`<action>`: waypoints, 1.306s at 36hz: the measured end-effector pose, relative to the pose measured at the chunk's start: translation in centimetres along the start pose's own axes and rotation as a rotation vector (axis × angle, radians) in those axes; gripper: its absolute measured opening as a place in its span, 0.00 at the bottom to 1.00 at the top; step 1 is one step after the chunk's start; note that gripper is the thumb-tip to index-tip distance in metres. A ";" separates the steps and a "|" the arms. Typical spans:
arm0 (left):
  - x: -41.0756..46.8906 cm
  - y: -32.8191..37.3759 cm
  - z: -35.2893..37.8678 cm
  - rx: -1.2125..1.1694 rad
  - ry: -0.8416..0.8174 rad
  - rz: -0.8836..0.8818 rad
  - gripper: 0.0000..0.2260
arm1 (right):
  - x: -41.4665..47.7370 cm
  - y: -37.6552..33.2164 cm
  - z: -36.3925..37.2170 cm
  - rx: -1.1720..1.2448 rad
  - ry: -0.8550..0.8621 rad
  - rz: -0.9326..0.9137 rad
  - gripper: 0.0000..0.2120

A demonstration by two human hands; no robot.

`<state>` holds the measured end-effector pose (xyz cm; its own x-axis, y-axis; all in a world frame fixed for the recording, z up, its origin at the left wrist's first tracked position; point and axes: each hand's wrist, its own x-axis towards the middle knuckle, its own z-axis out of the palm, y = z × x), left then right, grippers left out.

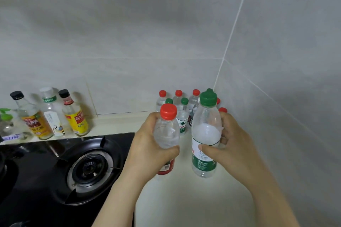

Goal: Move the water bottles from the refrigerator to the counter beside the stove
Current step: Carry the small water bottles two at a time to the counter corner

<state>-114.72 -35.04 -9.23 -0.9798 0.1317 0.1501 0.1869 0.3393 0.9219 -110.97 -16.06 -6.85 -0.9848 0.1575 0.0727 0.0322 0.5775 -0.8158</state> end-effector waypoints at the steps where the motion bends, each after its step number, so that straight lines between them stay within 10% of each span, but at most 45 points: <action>1: 0.5 -0.2 0.3 0.003 -0.002 -0.007 0.24 | 0.5 0.2 -0.1 0.001 -0.008 0.004 0.34; 47: 15.7 -13.8 11.9 0.247 0.058 -0.302 0.13 | 14.3 12.9 3.8 -0.022 -0.103 0.215 0.23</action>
<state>-131.86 -26.57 -23.78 -0.9944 -0.0586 -0.0879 -0.1056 0.5697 0.8150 -125.31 -9.41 -18.49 -0.9671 0.1968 -0.1610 0.2454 0.5570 -0.7934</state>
